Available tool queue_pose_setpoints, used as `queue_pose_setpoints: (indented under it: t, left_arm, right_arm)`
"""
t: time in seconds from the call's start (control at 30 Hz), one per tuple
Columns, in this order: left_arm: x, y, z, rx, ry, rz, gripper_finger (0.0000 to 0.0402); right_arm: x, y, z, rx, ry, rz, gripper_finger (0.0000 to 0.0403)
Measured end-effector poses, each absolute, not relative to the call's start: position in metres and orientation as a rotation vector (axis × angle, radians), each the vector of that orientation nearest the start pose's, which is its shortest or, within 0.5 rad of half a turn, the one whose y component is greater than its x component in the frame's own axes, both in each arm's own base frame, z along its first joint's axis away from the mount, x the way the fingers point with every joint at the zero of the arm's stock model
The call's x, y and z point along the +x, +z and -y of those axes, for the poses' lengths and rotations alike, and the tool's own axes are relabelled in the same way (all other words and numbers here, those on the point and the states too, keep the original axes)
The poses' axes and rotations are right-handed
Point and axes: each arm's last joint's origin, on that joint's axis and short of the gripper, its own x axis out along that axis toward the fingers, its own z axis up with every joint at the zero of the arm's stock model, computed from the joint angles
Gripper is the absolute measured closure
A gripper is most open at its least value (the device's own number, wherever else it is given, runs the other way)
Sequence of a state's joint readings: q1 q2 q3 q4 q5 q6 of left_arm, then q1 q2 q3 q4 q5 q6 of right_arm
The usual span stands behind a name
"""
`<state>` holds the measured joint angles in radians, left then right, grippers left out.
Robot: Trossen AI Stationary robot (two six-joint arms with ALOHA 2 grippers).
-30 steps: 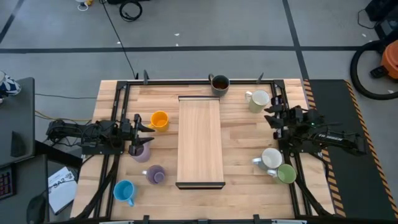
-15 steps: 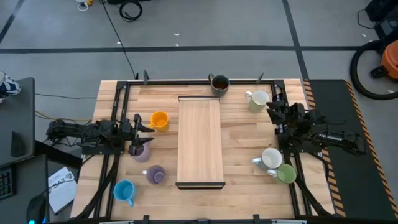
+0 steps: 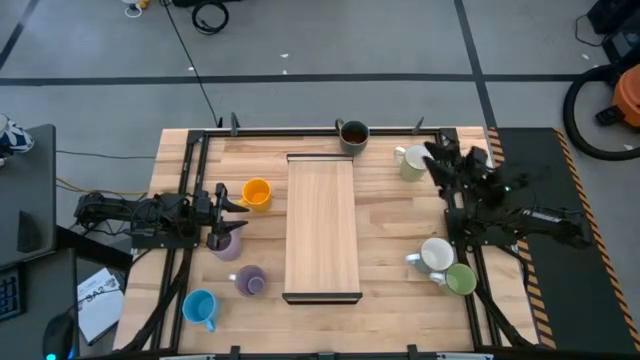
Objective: Place coffee mugs
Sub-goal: Put the top light green mug on the shelf
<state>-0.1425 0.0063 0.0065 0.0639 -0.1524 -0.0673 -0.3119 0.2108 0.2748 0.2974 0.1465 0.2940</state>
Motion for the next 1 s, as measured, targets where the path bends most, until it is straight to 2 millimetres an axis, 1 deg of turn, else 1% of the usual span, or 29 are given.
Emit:
queue_pose_setpoints:
  t: [0.13,0.23,0.4,0.53,0.67,0.83,1.0]
  left_arm:
    - [0.097,0.171,0.009,-0.077,0.008,0.064,0.0232]
    - [0.097,0.171,0.009,-0.077,0.008,0.064,0.0232]
    - [0.097,0.171,0.009,-0.077,0.008,0.064,0.0232]
    - [0.097,0.171,0.009,-0.077,0.008,0.064,0.0232]
    - [0.097,0.171,0.009,-0.077,0.008,0.064,0.0232]
    - [0.097,0.171,0.009,-0.077,0.008,0.064,0.0232]
    - [0.097,0.171,0.009,-0.077,0.008,0.064,0.0232]
  right_arm:
    - [0.095,0.289,0.040,0.281,-0.615,0.164,0.0125]
    - [0.101,0.305,0.045,0.270,-0.724,-0.005,0.0125]
    - [0.113,0.328,0.053,0.263,-0.784,-0.206,0.0126]
    - [0.123,0.338,0.062,0.266,-0.832,-0.318,0.0126]
    - [0.129,0.339,0.073,0.278,-0.887,-0.424,0.0126]
    - [0.133,0.326,0.087,0.308,-0.946,-0.574,0.0126]
    - [0.139,0.312,0.098,0.418,-0.876,-0.689,0.0126]
